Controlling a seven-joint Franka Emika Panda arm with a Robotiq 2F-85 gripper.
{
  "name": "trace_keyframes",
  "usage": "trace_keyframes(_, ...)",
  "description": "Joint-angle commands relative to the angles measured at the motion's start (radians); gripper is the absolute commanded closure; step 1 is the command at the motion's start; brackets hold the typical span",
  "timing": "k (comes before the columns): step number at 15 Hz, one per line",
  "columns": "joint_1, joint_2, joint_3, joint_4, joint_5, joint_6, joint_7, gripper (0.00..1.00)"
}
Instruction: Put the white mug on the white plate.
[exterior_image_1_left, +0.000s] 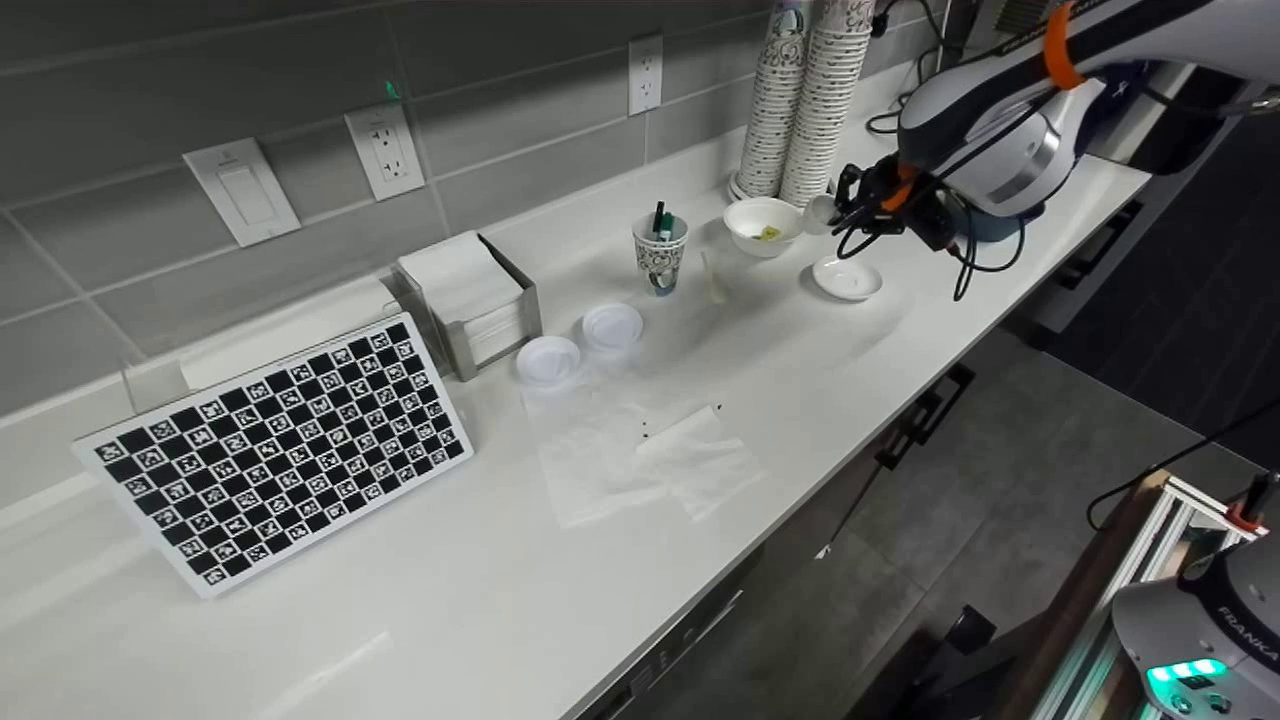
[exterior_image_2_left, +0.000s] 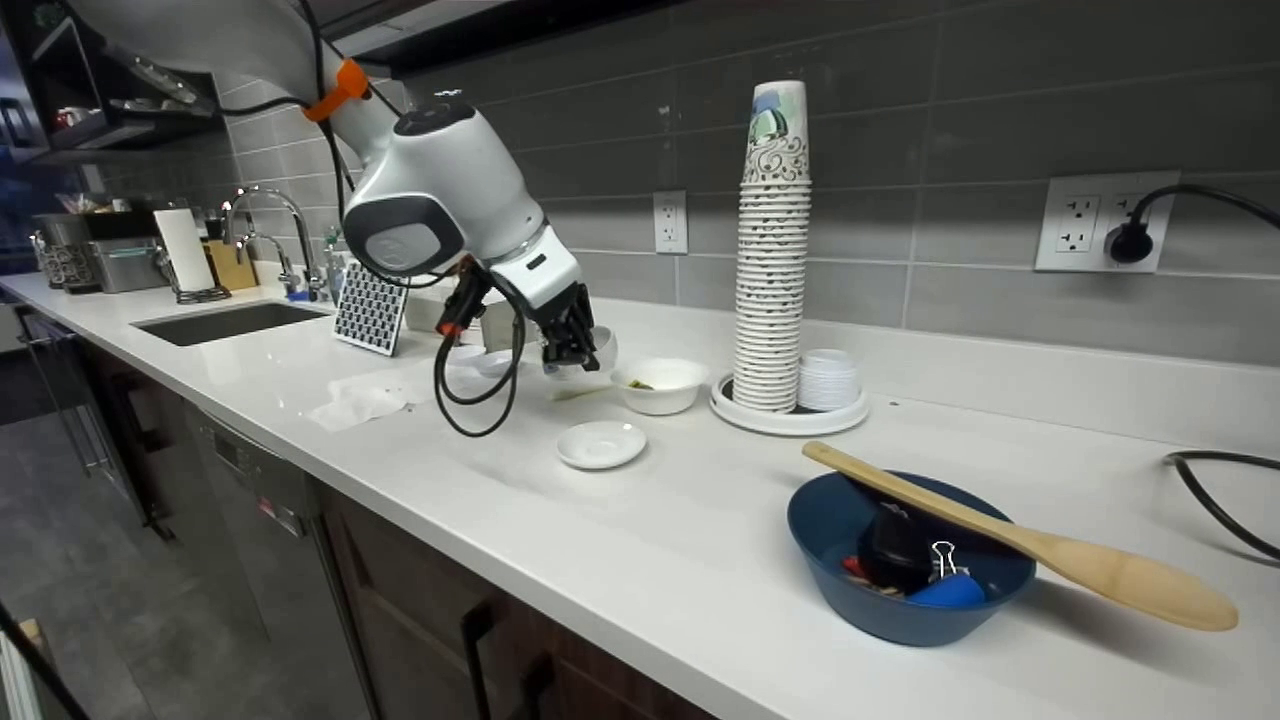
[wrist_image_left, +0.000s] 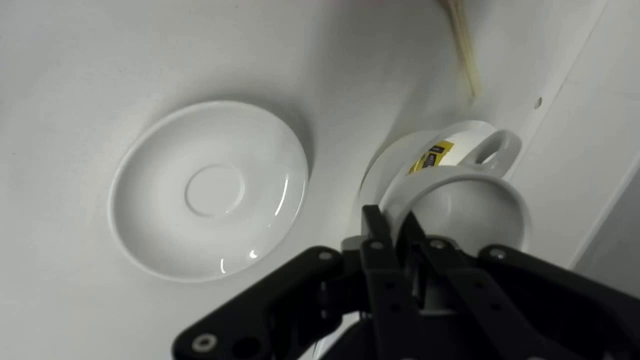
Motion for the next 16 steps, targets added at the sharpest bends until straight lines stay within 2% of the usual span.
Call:
trace_keyframes(1,-0.001,-0.014,-0.001,-0.012,0.003,0.000,0.000,0.91)
trace_keyframes(3,0.000,-0.011,-0.002,-0.012,0.003,0.000,0.000,0.91)
trace_keyframes(4,0.002,-0.006,-0.002,-0.011,0.003,0.000,0.000,0.98)
trace_keyframes(6,0.045,0.007,-0.102,-0.077,-0.228,0.025,0.166,0.98)
trace_keyframes(8,0.098,-0.041,-0.224,-0.138,-0.385,-0.028,0.242,0.98)
trace_keyframes(11,0.126,-0.114,-0.339,-0.150,-0.632,-0.170,0.372,0.98)
trace_keyframes(14,0.115,-0.203,-0.341,-0.124,-0.740,-0.240,0.440,0.98)
trace_keyframes(15,0.112,-0.231,-0.327,-0.115,-0.729,-0.269,0.427,0.98)
trace_keyframes(16,0.072,-0.252,-0.271,-0.097,-0.701,-0.340,0.392,0.98)
